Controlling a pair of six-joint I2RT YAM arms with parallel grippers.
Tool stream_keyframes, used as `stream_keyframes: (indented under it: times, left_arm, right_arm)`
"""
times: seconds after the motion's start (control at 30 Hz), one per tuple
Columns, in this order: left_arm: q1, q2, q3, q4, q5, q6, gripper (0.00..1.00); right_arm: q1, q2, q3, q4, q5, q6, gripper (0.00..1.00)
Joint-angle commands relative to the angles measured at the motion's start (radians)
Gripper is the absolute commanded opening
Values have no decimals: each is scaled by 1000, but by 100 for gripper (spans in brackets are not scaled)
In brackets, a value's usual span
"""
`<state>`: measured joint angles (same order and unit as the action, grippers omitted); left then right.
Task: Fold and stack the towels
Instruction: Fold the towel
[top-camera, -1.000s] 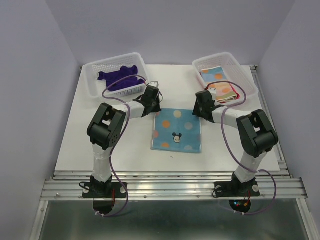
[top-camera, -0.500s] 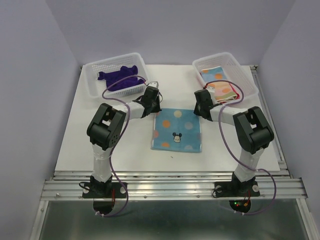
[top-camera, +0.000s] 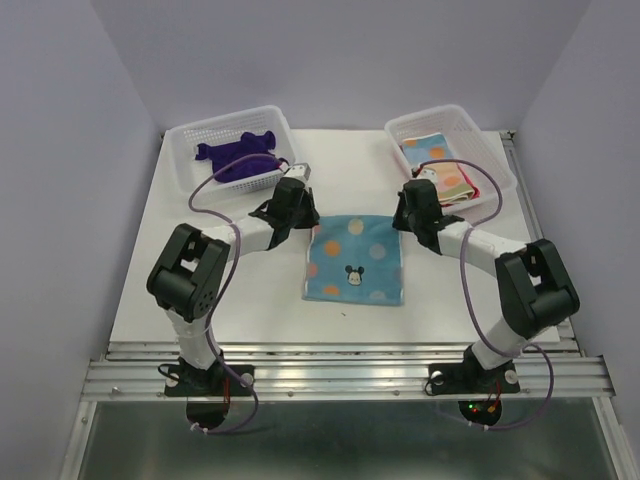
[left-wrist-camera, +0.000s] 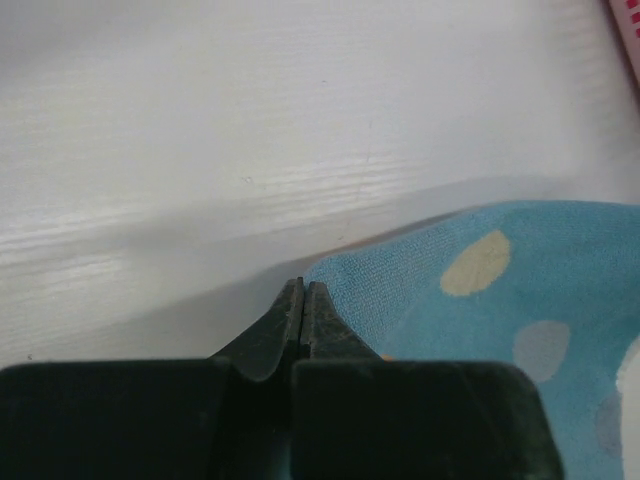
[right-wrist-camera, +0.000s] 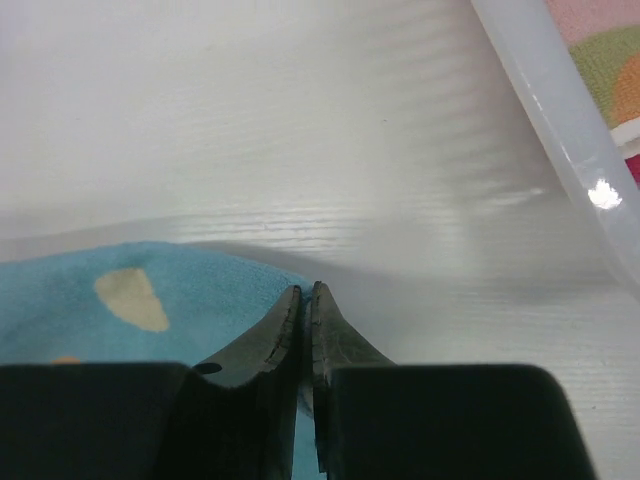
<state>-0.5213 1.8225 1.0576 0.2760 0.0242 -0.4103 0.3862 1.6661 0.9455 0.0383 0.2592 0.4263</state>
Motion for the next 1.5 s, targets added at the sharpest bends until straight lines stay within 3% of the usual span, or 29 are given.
stream_keyframes:
  times: [0.0,0.2,0.43,0.97,1.47]
  left_arm:
    - [3,-112,-89,101,59,-22,0]
    - [0,-209,-203,164,101,-32,0]
    - [-19,-327,-361,275,172,-41,0]
    - [-77,-543,-587,308,135,-104,0]
    - [-121,-591,-702,319,94,-151,0]
  right_arm:
    - [-6,-113,-79,80,-76,-26,8]
    - [-6,-221,-165,68,-182,15,7]
    - [-6,-374,-275,5,-181,37,7]
    - [-6,-598,-401,-167,-296,144,7]
    - [-6,-701,-545,-166,-406,184,9]
